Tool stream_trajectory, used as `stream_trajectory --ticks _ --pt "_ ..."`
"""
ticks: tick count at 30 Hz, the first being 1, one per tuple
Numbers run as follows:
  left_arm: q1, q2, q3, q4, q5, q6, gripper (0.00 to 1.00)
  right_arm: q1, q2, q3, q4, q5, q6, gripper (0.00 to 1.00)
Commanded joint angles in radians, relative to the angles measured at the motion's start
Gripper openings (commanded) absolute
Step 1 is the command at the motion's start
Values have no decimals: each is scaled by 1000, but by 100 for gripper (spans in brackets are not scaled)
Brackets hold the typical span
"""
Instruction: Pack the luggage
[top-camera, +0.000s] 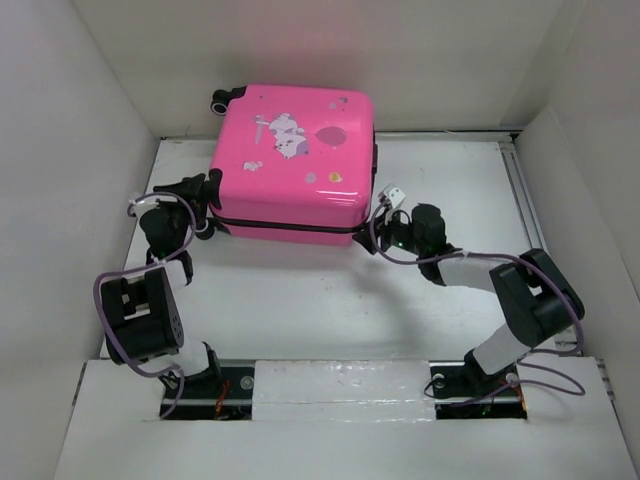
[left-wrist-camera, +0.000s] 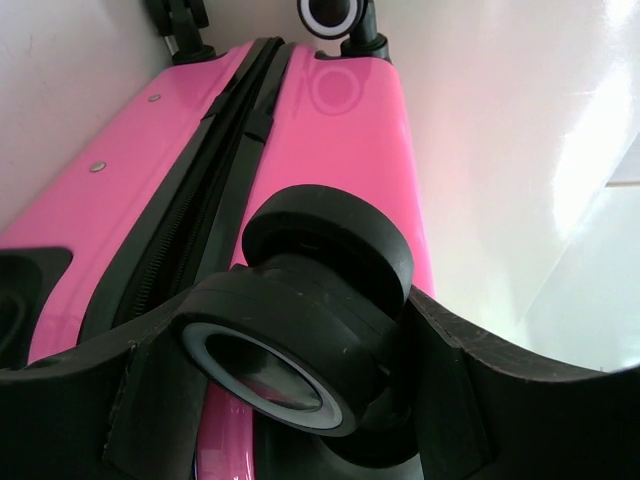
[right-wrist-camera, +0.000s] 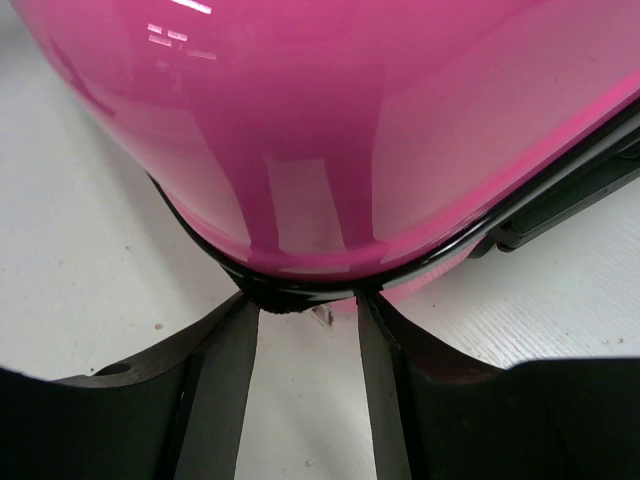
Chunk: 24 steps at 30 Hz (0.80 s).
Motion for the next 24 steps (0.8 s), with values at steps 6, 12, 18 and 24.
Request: stream_trajectory --ticks 6,12,18,24 --pt "-31 -69 -18 171 15 86 0 17 40 64 130 61 0 30" --pt "-31 -94 -30 180 5 86 0 39 60 48 187 120 31 0" --pt "-12 -178 -61 126 -120 46 0 176 -44 -51 196 233 59 0" --pt "11 -203 -13 -3 -234 84 0 263 -127 -71 96 315 77 0"
